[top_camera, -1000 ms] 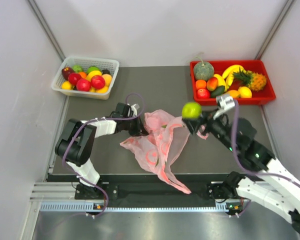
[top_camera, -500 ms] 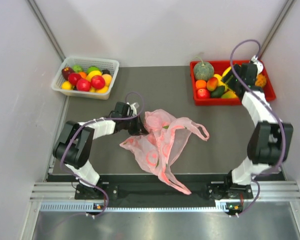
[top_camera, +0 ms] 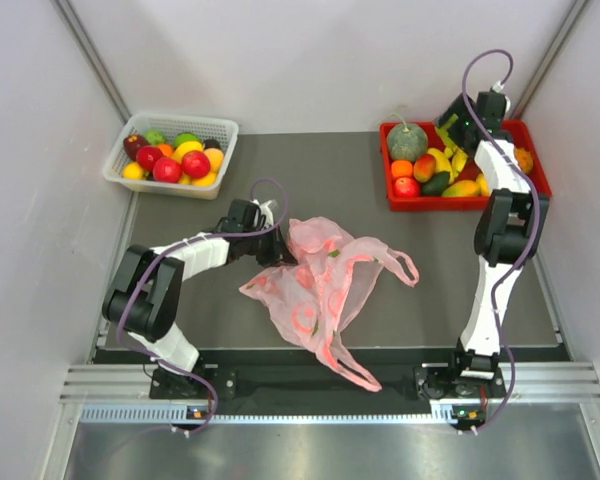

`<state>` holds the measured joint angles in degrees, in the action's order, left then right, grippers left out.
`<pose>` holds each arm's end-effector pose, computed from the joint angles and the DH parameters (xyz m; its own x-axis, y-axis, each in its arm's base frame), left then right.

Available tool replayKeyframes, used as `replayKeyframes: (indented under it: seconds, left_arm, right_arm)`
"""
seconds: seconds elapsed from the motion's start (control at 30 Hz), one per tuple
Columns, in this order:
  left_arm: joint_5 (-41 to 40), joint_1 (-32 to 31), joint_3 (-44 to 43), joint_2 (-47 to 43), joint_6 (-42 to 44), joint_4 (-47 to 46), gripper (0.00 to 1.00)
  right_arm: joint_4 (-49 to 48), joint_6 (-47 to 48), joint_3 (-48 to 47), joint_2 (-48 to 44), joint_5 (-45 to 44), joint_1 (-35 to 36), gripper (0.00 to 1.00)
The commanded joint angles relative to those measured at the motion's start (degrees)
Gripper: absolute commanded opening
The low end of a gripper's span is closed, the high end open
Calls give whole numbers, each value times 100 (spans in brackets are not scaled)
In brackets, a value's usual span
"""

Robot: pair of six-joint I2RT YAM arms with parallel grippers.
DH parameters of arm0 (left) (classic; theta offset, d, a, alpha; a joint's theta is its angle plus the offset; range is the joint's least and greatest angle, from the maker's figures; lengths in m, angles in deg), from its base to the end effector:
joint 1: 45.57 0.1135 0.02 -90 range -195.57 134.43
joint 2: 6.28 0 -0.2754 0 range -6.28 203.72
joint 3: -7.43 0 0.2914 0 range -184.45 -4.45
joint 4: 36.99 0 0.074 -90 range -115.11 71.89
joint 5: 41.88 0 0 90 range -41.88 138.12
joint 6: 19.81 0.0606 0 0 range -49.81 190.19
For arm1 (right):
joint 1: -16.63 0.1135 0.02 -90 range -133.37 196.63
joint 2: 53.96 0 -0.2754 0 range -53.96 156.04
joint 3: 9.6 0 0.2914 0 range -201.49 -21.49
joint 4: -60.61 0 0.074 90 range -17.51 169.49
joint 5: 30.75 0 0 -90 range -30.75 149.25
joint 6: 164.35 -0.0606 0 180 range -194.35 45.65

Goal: Untie the knot of the plastic bag and take out the fruit

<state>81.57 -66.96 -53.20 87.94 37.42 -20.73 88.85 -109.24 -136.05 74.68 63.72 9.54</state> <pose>0.3261 -0.1636 0.1317 -0.9423 -0.1159 -0.3141 0.1489 0.6951 -0.7033 0.5951 -0.0693 0.2494 -0.3800 0.6219 -0.6847 0.3337 0.7825 0.5256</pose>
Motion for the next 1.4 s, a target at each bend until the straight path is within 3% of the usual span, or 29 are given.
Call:
replayKeyframes:
  seconds: [0.0,0.27,0.37,0.47,0.53,0.77,1.0,1.13,1.27,1.37]
  left_arm:
    - [65,3,-205,-202,157,36,0]
    - [65,12,-240,-263,166,80,0]
    - [39,3,-258,-412,192,168,0]
    - [4,3,-301,-518,236,265,0]
    - [-14,3,-328,-571,245,335,0]
    - [214,-6,-433,-965,122,458,0]
    - [355,-129,-714,-1528,61,844,0]
    - [329,-225,-855,-1704,26,1020,0]
    - [49,-471,-864,-1819,-19,1029,0]
    - [-5,-480,-820,-1600,-19,1012,0]
  right_arm:
    - [61,-149,-664,12,335,-73,99]
    - [-492,-79,451,-1085,484,-99,100]
    - [-1000,-158,1469,-2059,616,-91,100]
    - [-1467,-263,3231,-3438,800,-82,100]
    - [-1435,-132,3825,-4476,1047,-12,100]
    - [-143,798,6284,-7201,1302,812,100]
    - [1694,1283,7562,-9932,1353,1412,97]
    - [2668,1485,7686,-10683,1959,1439,87]
    - [3030,1617,7913,-10815,2785,1430,75]
    - [3084,1653,8116,-10956,2928,1500,65]
